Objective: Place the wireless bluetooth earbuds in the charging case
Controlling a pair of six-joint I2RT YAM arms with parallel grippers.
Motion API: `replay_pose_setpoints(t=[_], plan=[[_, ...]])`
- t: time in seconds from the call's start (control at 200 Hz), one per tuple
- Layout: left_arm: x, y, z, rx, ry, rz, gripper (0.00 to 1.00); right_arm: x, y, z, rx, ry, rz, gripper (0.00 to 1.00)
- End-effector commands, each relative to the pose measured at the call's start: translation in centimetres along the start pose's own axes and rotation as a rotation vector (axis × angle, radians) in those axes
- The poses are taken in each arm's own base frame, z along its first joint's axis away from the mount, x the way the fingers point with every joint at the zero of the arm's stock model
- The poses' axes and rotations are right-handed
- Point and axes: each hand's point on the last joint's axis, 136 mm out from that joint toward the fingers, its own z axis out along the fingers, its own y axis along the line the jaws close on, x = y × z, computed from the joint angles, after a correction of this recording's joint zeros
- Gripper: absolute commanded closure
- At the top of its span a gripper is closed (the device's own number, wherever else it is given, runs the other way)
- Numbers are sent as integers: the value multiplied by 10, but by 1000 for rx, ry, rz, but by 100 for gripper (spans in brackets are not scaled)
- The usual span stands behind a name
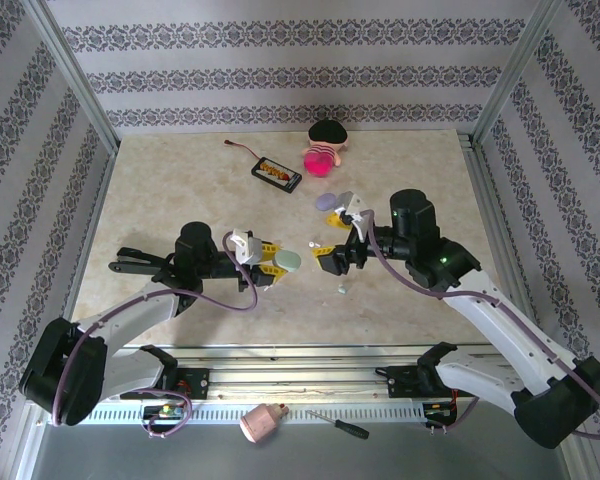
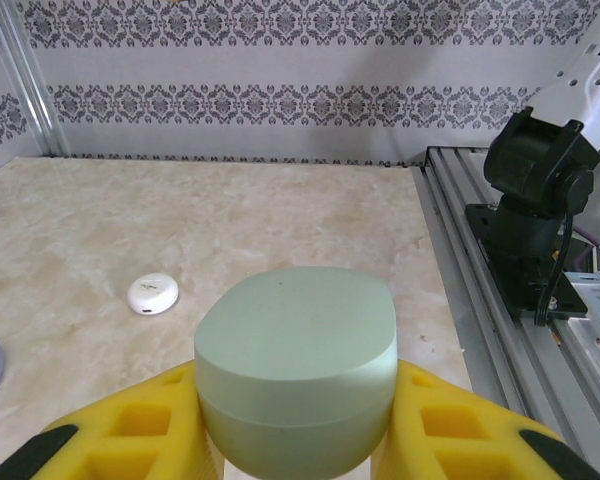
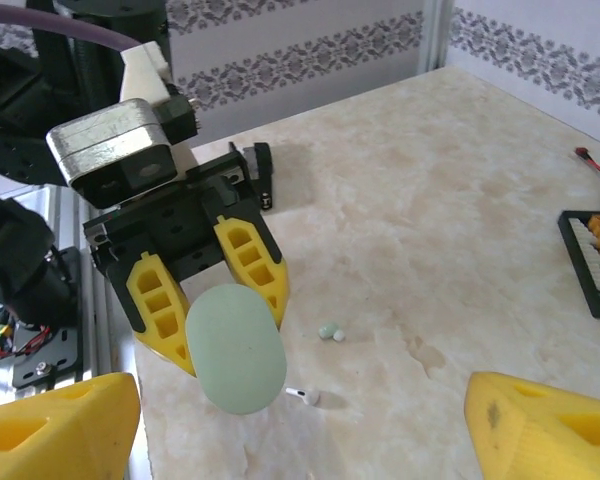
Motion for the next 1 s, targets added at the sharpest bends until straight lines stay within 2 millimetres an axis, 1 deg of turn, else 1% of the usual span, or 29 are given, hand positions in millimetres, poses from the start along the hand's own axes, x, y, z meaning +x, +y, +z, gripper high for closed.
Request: replay_pose_setpoints(t=[0.0, 0.07, 0.145, 0.215, 0.365, 0.595, 0.71, 0.884, 0.994], plan=[[-12, 6, 1, 3, -46, 19, 77, 8, 0, 7, 0, 22, 8, 17], [-15, 6, 2, 15, -58, 9, 76, 9, 10, 16, -43, 31, -32, 21], [-19, 4, 2, 29, -70, 4, 76, 10, 21, 26, -115, 36, -58, 22], [-23, 2, 1, 44, -78, 0, 76, 16, 29, 34, -182, 52, -68, 23], [-28, -6, -1, 81, -88, -11, 76, 29, 28, 48, -230, 98, -71, 29], [-35, -11, -3, 98, -108, -10, 76, 35, 28, 60, -288, 118, -59, 35], [-36, -11, -3, 105, -113, -11, 76, 37, 26, 63, -293, 126, -55, 44], [-37, -11, -3, 108, -117, -16, 76, 37, 29, 63, -313, 126, -49, 64], [-38, -11, -3, 107, -124, -13, 76, 38, 28, 63, -311, 132, -48, 70]])
